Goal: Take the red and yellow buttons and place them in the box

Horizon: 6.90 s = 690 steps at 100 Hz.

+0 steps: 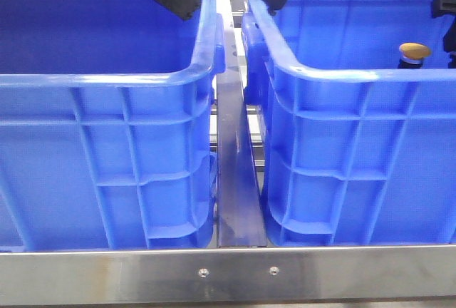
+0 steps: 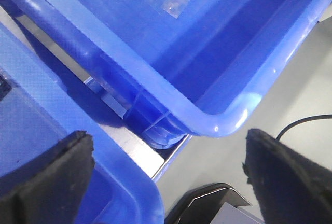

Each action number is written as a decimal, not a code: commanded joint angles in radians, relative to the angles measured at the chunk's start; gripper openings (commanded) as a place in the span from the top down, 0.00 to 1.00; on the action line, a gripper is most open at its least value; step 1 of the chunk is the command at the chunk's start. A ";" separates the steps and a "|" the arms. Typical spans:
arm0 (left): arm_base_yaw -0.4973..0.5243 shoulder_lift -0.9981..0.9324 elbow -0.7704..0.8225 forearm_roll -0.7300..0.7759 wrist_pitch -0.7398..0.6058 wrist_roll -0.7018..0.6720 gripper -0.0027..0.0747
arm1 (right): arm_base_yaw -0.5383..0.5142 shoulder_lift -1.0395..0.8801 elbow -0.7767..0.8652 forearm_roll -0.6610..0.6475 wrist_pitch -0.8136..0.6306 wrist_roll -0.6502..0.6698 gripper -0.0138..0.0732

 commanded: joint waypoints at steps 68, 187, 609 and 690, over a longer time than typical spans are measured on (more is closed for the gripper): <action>-0.009 -0.028 -0.029 -0.015 -0.051 0.003 0.24 | -0.005 0.004 -0.051 0.025 -0.020 -0.009 0.58; 0.020 -0.041 -0.029 0.007 -0.056 0.003 0.38 | -0.006 -0.397 0.031 0.002 0.075 -0.011 0.59; 0.925 -1.366 1.161 0.073 -0.604 0.010 0.99 | -0.004 -1.659 0.700 -0.017 0.338 -0.043 0.95; 0.925 -1.366 1.161 0.073 -0.604 0.010 0.99 | -0.005 -1.659 0.715 -0.017 0.335 -0.043 0.95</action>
